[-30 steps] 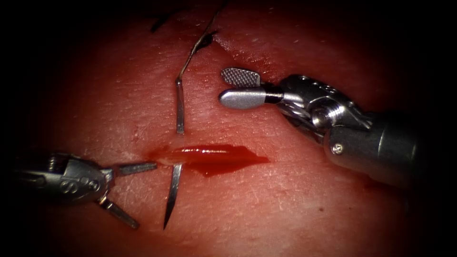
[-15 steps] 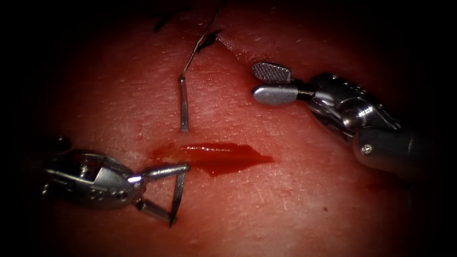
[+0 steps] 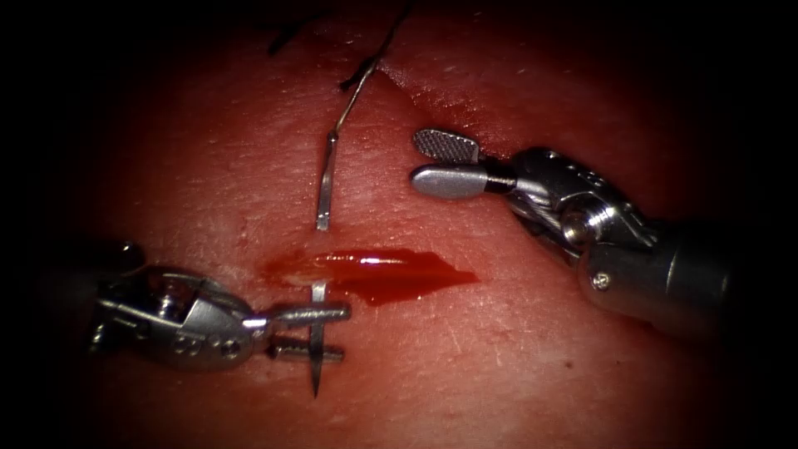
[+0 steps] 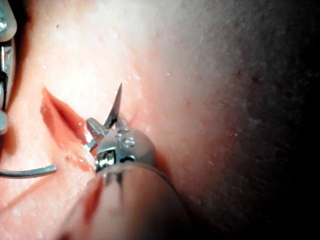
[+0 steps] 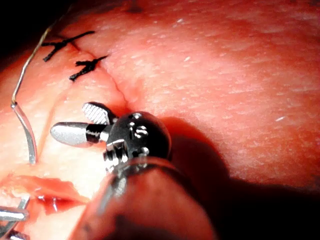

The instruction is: Wound Closure

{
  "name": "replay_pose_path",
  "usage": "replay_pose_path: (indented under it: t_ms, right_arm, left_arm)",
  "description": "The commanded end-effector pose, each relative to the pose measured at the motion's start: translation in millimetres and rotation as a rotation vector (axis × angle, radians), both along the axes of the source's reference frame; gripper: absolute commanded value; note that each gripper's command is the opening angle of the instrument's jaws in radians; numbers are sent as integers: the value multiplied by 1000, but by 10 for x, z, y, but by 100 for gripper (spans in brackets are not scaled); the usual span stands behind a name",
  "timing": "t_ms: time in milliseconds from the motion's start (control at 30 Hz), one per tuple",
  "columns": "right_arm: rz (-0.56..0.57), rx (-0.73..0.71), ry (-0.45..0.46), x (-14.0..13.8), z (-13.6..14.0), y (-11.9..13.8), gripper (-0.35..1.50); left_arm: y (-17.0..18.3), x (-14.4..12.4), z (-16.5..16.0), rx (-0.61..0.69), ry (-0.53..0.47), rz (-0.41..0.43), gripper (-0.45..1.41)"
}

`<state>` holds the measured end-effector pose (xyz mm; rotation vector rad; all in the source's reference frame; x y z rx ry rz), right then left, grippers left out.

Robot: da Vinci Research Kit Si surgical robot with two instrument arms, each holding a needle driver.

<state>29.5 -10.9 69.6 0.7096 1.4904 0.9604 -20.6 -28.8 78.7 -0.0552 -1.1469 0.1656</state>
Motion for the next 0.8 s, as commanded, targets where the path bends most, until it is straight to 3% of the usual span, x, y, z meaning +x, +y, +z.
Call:
replay_pose_path:
  t_ms: [33, 233, 467, 633, 667, 800]
  right_arm:
    - [-1, -2, 2, 7, 3, 3, 22]
    - [0, -2, 2, 7, 3, 3, 16]
    - [0, -5, 1, 8, 4, 1, 1]
    - [-1, -5, 1, 8, 4, 0, -8]
    - [-1, 7, 4, 9, 4, -1, -16]
    - [0, 13, 3, 9, 3, -2, -20]
  left_arm:
    - [-1, -4, 2, 26, -3, -13, -38]
    - [-2, -4, -8, 165, -37, -54, -45]
    - [-3, -9, -42, 456, -108, -141, -45]
    - [-14, -12, -56, 630, -126, -144, -45]
    - [-21, -14, -62, 740, -137, -151, -45]
    - [-30, -17, -71, 830, -161, -138, -45]
